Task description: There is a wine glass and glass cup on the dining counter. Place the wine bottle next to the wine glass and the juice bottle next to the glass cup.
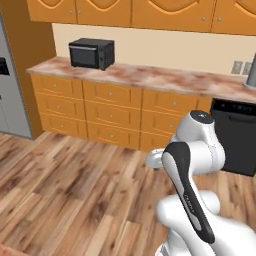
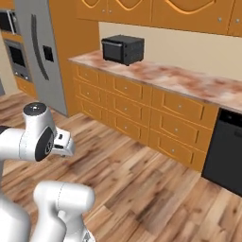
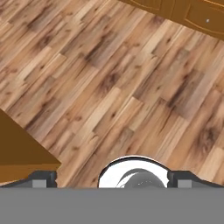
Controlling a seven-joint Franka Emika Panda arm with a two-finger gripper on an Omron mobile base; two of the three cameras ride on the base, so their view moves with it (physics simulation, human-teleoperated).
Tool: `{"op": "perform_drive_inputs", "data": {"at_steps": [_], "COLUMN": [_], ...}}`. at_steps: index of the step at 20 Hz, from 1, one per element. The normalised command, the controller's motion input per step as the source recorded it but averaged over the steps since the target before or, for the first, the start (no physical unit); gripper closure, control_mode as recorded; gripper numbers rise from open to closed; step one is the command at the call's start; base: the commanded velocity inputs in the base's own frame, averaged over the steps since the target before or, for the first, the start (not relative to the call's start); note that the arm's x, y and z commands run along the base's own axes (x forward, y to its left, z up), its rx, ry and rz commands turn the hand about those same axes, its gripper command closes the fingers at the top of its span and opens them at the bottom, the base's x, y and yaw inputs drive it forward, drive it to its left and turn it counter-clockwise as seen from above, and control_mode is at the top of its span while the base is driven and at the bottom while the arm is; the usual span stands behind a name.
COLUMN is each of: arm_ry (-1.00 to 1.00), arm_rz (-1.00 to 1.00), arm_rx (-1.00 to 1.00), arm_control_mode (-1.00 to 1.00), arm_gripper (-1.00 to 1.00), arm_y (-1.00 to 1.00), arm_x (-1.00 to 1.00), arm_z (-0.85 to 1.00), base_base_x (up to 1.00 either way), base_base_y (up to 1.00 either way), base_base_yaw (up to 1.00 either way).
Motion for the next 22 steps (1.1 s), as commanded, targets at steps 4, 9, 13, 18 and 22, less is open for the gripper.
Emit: {"op": "perform_drive_inputs", "data": {"at_steps": [4, 9, 13, 18, 22], "arm_ry": [0.0, 0.0, 0.0, 0.0, 0.0], "arm_rz": [0.0, 0.0, 0.0, 0.0, 0.0], "arm_rx": [0.0, 0.0, 0.0, 0.0, 0.0], "arm_control_mode": [1.0, 1.0, 1.0, 1.0, 1.0], "arm_gripper": [-1.0, -1.0, -1.0, -1.0, -1.0], "arm_y": [0.0, 0.0, 0.0, 0.0, 0.0], "arm_x": [0.0, 0.0, 0.0, 0.0, 0.0], "arm_z": [0.0, 0.0, 0.0, 0.0, 0.0], "base_base_x": [0.86, 0.58, 0.46, 0.45, 0.44], "base_base_y": [0.0, 0.03, 0.03, 0.02, 0.0], "base_base_yaw": [0.05, 0.39, 0.49, 0.5, 0.52]}}
